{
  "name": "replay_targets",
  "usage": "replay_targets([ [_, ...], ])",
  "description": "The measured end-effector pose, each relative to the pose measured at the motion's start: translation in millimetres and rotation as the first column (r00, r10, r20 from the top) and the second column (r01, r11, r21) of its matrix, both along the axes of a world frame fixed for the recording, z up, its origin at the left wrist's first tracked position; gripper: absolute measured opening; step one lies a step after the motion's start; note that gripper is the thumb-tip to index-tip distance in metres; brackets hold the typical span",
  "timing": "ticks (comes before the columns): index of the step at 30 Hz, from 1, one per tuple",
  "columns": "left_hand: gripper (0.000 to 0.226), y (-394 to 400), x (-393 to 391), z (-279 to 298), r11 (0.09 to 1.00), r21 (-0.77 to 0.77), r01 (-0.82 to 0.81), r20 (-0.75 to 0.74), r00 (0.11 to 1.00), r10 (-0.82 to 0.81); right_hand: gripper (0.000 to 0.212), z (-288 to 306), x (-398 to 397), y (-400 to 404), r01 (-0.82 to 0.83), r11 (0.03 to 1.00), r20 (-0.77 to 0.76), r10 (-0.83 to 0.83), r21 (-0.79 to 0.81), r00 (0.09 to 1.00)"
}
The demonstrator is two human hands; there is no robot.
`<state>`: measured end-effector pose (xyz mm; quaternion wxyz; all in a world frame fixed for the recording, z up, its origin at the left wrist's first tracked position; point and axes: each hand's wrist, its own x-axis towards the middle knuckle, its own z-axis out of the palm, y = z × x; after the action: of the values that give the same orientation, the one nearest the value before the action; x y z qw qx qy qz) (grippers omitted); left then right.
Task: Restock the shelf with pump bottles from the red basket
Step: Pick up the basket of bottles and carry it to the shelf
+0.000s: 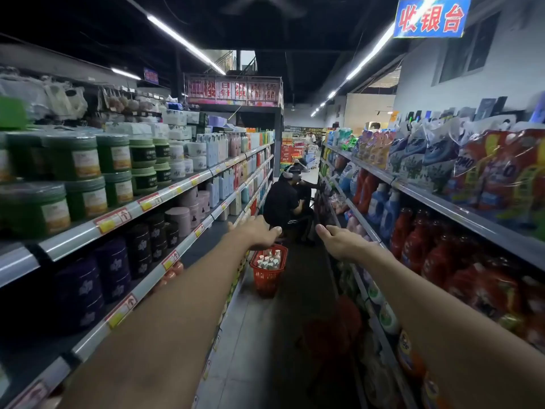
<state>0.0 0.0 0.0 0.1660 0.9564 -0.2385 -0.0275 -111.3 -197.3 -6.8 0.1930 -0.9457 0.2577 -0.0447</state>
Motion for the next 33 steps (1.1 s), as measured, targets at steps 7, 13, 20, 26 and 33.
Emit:
replay_targets([
  [7, 0.075, -30.7, 14.4, -9.8, 0.999, -0.015, -0.046, -0.002, 0.999, 0.046, 0.082, -19.5, 36.2, -33.9, -0.030, 1.000, 0.017, 0.030, -0.011, 0.999],
  [13, 0.080, -60.4, 85.5, -38.6, 0.999, -0.029, -0.043, -0.077, 0.996, 0.040, 0.106, -57.2, 117.6, -74.0, -0.018, 0.998, 0.014, 0.018, 0.060, 1.000],
  [20, 0.074, -99.0, 224.3, -60.7, 0.993, -0.114, 0.032, -0.071, 0.997, -0.040, 0.102, -79.6, 242.4, -93.9, 0.021, 0.996, 0.062, -0.026, 0.084, 0.998],
  [26, 0.087, -125.3, 350.7, -89.4, 0.990, -0.128, 0.061, -0.109, 0.991, -0.076, 0.082, -76.8, 336.3, -107.9, 0.052, 0.990, 0.193, -0.077, 0.130, 0.978],
  [33, 0.075, -180.2, 476.9, -134.5, 0.945, -0.326, -0.011, -0.239, 0.968, -0.071, 0.072, -118.6, 432.7, -154.1, 0.109, 0.949, 0.255, -0.188, 0.295, 0.948],
])
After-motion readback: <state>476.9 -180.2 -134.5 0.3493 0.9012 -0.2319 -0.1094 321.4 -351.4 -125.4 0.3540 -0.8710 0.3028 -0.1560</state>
